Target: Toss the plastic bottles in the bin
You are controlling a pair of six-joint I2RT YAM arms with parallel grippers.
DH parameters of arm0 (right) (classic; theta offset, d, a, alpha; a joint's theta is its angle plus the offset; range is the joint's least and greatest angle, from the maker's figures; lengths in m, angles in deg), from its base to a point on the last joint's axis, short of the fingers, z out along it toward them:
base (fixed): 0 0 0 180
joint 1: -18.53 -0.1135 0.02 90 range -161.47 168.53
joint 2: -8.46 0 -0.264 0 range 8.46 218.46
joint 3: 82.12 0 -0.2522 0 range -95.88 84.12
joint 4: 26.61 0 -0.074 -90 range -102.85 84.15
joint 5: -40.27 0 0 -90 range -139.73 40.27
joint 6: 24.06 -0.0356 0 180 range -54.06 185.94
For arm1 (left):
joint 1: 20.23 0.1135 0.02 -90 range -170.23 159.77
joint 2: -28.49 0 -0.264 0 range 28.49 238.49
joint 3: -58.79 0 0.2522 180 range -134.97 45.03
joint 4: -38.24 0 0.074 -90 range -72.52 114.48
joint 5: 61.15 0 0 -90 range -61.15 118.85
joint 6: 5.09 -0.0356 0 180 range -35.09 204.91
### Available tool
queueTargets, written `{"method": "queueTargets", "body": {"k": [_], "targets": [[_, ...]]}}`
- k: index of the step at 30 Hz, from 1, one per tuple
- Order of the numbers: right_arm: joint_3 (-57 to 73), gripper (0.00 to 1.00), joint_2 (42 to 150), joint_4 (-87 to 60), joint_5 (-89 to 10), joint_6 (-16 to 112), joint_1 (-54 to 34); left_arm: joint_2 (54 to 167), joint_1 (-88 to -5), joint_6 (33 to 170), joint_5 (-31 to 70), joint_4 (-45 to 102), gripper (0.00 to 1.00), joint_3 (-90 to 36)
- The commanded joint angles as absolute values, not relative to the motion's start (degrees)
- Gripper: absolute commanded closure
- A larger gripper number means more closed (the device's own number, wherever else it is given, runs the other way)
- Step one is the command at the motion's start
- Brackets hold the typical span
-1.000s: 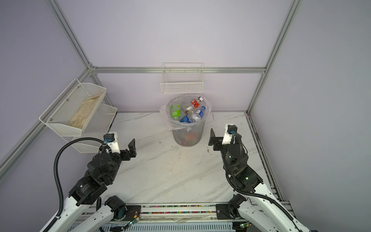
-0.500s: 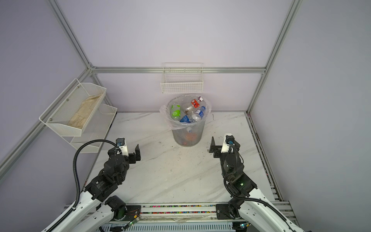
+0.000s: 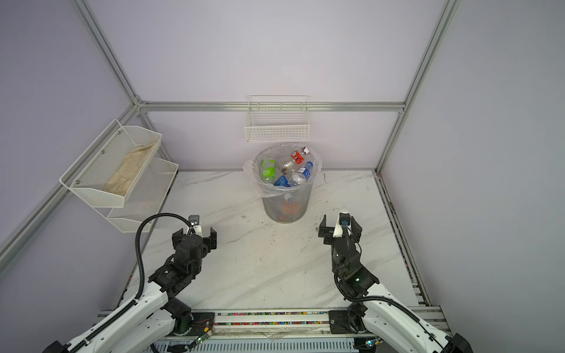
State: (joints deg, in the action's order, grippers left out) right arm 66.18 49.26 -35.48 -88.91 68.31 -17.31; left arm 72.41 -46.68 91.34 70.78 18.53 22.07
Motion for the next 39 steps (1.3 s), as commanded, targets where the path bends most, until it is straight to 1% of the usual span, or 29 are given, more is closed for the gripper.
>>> {"method": "queueTargets", "body": {"k": [1, 9, 12, 20, 26, 32, 34, 37, 39], "targets": [[68.1, 0.03, 50.2, -41.2, -91.2, 67.3, -17.4, 73.8, -45.2, 91.5, 70.3, 23.5, 0.00, 24.0], [72.5, 0.02, 53.7, -47.6, -92.3, 65.6, -17.4, 79.8, -43.7, 93.6, 71.5, 27.1, 0.00, 26.6], [74.2, 0.02, 54.8, -51.0, -92.3, 65.4, -17.3, 81.1, -43.7, 96.8, 73.4, 24.9, 0.00, 26.6], [74.2, 0.03, 59.3, -56.1, -94.4, 65.8, -17.3, 81.8, -44.2, 96.9, 74.4, 23.4, 0.00, 26.0], [75.3, 0.03, 57.6, -57.4, -96.2, 65.7, -17.3, 80.9, -44.4, 99.4, 76.2, 22.5, 0.00, 26.1], [75.3, 0.03, 59.0, -58.8, -98.4, 65.3, -17.1, 80.1, -43.8, 95.4, 75.8, 30.9, 0.00, 29.0], [75.0, 0.03, 60.6, -60.0, -99.0, 65.0, -16.7, 82.1, -42.0, 94.8, 74.1, 34.0, 0.00, 28.9], [75.8, 0.03, 63.9, -66.4, -99.6, 65.4, -15.4, 86.4, -39.4, 94.7, 71.9, 36.8, 0.00, 27.2], [76.9, 0.03, 66.5, -71.7, -99.5, 63.3, -13.7, 89.4, -38.2, 94.2, 70.4, 38.9, 0.00, 26.1]]}}
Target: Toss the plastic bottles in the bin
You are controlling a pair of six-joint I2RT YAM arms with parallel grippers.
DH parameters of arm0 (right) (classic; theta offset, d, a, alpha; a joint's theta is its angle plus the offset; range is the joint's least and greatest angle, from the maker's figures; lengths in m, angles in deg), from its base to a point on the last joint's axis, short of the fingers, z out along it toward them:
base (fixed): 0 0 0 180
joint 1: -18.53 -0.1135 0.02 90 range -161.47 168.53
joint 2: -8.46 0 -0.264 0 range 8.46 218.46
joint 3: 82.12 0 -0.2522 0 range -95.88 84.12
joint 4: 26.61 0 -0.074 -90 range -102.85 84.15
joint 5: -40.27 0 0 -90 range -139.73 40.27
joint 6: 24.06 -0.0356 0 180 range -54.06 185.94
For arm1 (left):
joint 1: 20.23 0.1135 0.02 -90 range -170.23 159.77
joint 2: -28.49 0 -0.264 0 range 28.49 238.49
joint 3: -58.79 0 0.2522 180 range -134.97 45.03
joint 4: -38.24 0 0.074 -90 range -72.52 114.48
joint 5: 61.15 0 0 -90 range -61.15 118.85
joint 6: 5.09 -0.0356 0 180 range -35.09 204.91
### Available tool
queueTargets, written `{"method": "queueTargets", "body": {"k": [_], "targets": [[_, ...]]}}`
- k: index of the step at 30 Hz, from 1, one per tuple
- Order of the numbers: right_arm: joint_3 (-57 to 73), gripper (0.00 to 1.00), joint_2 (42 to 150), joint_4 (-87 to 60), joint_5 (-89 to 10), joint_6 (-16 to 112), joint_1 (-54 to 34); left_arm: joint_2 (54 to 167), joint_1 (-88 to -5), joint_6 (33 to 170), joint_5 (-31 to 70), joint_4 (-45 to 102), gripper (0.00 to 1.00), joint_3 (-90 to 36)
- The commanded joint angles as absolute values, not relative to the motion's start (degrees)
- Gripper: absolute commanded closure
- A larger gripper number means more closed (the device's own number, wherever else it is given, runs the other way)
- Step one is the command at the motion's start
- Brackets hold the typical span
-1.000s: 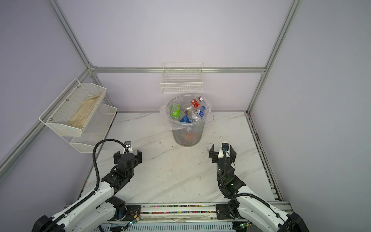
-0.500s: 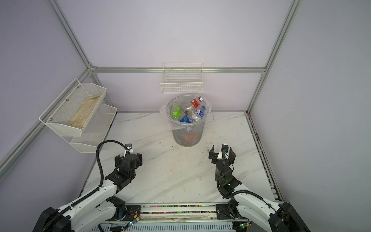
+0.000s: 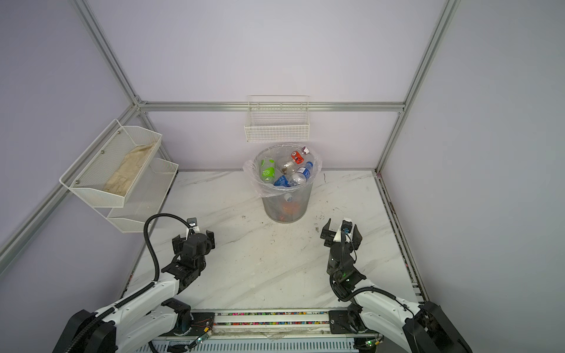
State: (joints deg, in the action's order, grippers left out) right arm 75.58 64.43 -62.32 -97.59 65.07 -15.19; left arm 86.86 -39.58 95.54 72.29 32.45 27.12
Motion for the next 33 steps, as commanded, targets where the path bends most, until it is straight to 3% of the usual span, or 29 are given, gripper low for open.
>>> {"method": "queueTargets", "body": {"k": [1, 12, 23, 33], "targets": [[77.3, 0.03, 68.3, -74.9, -99.5, 63.0, -12.5, 91.0, -37.7, 94.2, 69.9, 39.5, 0.00, 25.4], [71.8, 0.03, 83.4, -82.2, -92.0, 60.7, -4.4, 100.0, -36.6, 90.3, 68.3, 47.7, 0.00, 22.1], [66.6, 0.03, 96.7, -91.0, -90.2, 64.4, -3.3, 105.6, -32.6, 86.6, 63.8, 57.4, 0.00, 20.9], [68.9, 0.03, 94.0, -92.3, -90.0, 72.8, -2.1, 108.9, -30.3, 83.0, 60.9, 67.6, 0.00, 21.4]]}}
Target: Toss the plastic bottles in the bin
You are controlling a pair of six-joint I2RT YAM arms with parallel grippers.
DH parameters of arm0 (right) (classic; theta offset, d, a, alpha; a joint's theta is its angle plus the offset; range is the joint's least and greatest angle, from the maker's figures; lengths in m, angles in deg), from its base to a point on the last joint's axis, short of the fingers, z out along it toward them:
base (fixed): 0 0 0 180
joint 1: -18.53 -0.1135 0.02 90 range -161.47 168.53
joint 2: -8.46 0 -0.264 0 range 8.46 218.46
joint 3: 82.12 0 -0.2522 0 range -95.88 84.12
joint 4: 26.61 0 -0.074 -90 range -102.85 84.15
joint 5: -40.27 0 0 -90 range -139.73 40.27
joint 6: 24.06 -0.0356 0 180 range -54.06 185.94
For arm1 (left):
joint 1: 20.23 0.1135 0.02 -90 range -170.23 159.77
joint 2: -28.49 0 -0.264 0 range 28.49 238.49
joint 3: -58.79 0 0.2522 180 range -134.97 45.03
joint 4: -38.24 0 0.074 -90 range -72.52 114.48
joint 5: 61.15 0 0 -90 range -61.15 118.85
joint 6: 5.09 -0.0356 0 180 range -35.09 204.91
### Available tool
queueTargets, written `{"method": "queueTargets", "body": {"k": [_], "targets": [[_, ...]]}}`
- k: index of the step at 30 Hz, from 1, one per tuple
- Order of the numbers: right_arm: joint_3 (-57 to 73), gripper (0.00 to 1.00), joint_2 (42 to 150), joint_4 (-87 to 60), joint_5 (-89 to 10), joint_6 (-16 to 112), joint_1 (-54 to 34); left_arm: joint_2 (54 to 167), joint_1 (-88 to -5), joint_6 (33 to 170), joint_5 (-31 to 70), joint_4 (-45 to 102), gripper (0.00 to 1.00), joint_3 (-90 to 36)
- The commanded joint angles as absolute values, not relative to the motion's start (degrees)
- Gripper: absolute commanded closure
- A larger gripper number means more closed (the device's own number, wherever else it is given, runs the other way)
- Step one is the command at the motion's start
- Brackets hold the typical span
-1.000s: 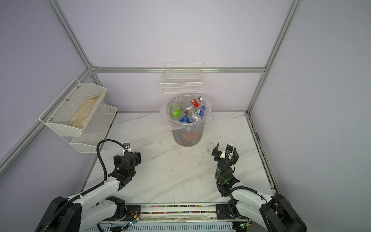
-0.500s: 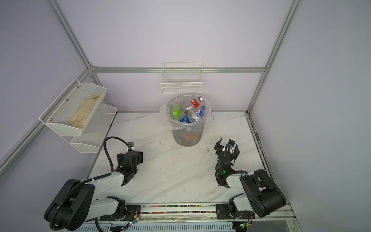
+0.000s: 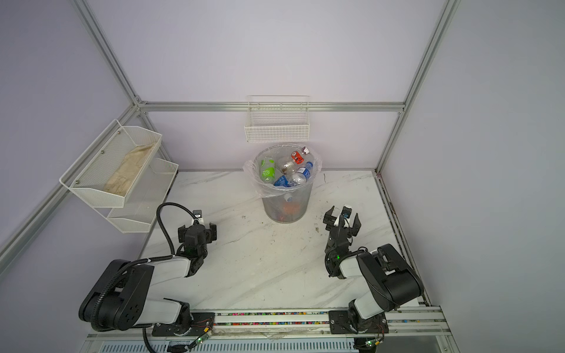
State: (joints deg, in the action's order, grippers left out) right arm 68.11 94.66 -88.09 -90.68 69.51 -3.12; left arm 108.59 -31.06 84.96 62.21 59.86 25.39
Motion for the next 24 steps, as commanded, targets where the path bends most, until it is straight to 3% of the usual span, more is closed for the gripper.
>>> {"method": "queueTargets", "body": {"k": [1, 4, 6, 8, 16, 24], "targets": [[69.0, 0.03, 94.8, -93.8, -89.5, 72.9, -1.8, 111.2, -30.3, 82.5, 60.4, 68.5, 0.00, 21.2], [70.6, 0.03, 101.6, -107.3, -89.5, 75.6, -1.6, 113.4, -30.1, 81.9, 59.1, 72.1, 0.00, 21.6], [71.1, 0.03, 106.8, -113.7, -88.2, 73.0, -0.7, 117.8, -29.5, 79.8, 60.3, 87.1, 0.00, 25.5], [70.6, 0.03, 111.9, -119.7, -87.2, 74.2, -0.1, 116.5, -29.3, 82.1, 61.7, 88.7, 0.00, 28.0], [68.5, 0.02, 116.1, -119.3, -76.4, 74.7, 2.9, 118.1, -30.7, 80.2, 61.0, 101.5, 0.00, 33.2], [64.7, 0.02, 112.0, -105.8, -67.6, 72.4, 7.0, 119.2, -31.7, 78.6, 58.7, 106.6, 0.00, 35.9]]}}
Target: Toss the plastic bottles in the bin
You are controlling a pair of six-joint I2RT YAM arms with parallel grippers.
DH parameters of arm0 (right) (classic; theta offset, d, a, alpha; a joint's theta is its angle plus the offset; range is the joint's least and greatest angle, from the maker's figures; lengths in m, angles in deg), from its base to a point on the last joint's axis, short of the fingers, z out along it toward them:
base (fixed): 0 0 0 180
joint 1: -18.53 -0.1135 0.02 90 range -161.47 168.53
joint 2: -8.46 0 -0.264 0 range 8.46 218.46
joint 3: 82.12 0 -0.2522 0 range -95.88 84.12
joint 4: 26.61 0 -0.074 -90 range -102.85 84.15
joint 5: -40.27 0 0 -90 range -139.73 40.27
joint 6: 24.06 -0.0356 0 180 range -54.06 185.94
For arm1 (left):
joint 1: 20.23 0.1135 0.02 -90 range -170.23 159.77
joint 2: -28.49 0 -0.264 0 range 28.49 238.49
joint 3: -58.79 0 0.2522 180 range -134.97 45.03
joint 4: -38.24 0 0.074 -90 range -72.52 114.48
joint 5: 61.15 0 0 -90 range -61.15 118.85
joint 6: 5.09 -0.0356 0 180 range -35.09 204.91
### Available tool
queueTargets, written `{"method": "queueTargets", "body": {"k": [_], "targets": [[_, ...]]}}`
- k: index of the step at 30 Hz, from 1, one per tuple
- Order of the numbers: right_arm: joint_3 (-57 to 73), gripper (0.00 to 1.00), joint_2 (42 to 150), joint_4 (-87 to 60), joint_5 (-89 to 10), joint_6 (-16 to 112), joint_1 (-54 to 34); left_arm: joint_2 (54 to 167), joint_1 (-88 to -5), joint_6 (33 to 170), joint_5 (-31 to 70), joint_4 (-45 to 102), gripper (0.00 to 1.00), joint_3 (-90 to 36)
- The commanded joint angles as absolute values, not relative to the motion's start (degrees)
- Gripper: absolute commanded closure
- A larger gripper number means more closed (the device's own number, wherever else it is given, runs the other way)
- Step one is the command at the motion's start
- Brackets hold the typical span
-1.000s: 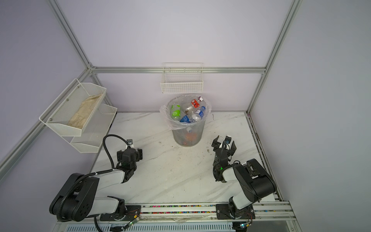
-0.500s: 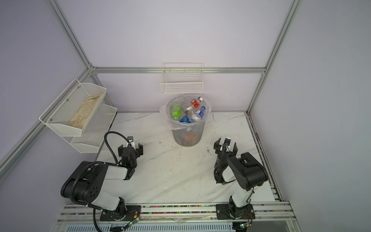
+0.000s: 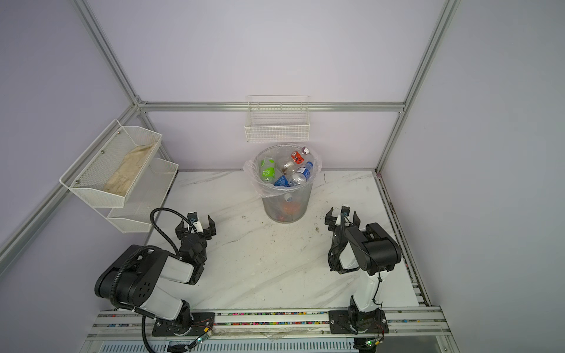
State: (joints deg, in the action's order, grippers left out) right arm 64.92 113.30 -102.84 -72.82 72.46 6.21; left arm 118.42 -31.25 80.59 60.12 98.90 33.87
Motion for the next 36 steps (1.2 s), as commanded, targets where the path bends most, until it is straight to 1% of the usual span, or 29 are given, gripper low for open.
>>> {"method": "queueTargets", "body": {"k": [1, 4, 6, 7, 8, 9, 10, 11, 12, 17, 23, 36], "targets": [[65.3, 0.02, 111.9, -106.8, -66.1, 73.9, 7.0, 120.1, -31.7, 78.3, 57.5, 107.5, 0.00, 36.1], [64.6, 0.02, 112.1, -105.4, -63.5, 74.0, 7.2, 124.4, -30.7, 77.4, 56.2, 110.6, 0.00, 34.7], [61.8, 0.02, 111.3, -98.4, -62.7, 72.2, 8.6, 124.1, -29.5, 78.4, 56.3, 108.3, 0.00, 33.4], [59.5, 0.02, 111.2, -94.1, -62.0, 70.9, 9.4, 123.1, -28.9, 79.4, 56.4, 104.4, 0.00, 32.0], [58.1, 0.02, 111.3, -91.7, -59.0, 69.8, 11.2, 121.8, -28.1, 81.0, 56.4, 98.7, 0.00, 29.9], [57.2, 0.02, 111.1, -89.3, -58.5, 68.6, 12.2, 120.8, -26.7, 82.9, 55.7, 91.6, 0.00, 27.5], [56.7, 0.02, 110.9, -87.7, -58.4, 67.9, 12.9, 119.8, -24.7, 84.9, 53.9, 83.5, 0.00, 24.1], [56.6, 0.02, 111.0, -88.2, -58.5, 68.5, 13.1, 118.9, -22.0, 87.7, 49.9, 77.2, 0.00, 22.2], [56.6, 0.02, 111.0, -88.4, -58.5, 68.7, 13.1, 118.1, -20.9, 88.9, 47.8, 75.6, 0.00, 22.3], [56.6, 0.02, 111.0, -88.3, -58.5, 68.7, 13.1, 118.9, -20.8, 87.9, 47.6, 78.9, 0.00, 23.2], [57.8, 0.02, 110.5, -90.2, -59.7, 70.1, 12.3, 118.5, -20.9, 87.8, 47.6, 79.3, 0.00, 23.7], [57.7, 0.02, 110.6, -89.8, -58.8, 70.0, 12.3, 118.5, -21.2, 87.6, 48.0, 79.9, 0.00, 23.9]]}}
